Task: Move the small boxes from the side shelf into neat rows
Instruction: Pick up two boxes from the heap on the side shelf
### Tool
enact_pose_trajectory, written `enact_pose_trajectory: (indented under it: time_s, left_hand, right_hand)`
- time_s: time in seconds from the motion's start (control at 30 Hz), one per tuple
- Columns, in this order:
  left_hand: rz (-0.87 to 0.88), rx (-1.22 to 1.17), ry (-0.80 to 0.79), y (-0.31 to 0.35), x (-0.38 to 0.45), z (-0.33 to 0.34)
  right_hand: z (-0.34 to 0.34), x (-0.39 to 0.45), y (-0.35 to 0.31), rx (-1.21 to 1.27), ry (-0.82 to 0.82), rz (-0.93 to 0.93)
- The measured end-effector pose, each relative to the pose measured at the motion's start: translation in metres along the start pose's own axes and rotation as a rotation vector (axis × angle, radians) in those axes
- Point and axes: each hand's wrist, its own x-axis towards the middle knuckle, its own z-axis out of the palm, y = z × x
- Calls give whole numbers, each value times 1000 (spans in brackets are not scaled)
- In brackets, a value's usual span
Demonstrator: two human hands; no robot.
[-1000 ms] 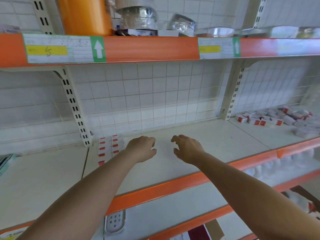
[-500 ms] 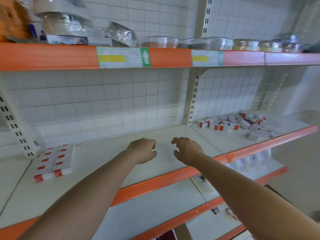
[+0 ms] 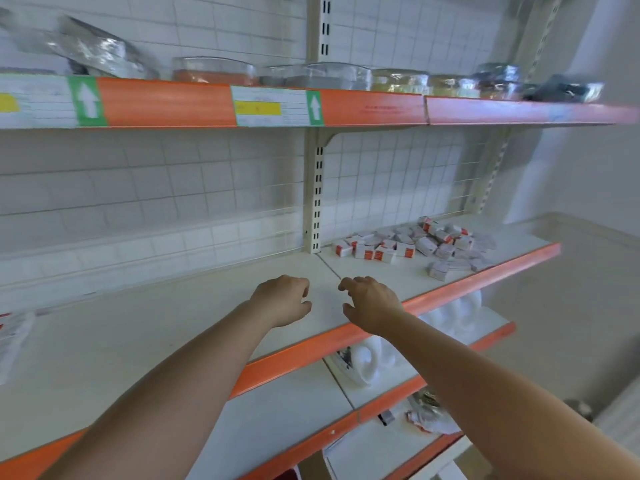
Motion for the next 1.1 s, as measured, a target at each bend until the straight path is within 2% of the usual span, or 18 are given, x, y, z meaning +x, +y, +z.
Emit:
enact_pose_trajectory:
  time_s: [0.57,0.77,1.1]
  left_hand:
    - [235,44,-44,76,137,8]
    - [311,96,-60,101,176,16]
    - [286,74,-97,123,228,34]
  right_hand:
    - [-7,36,110,-14,26,248]
    - [-5,43,147,-6,-9,347]
    - [5,69,202,15,-66,352]
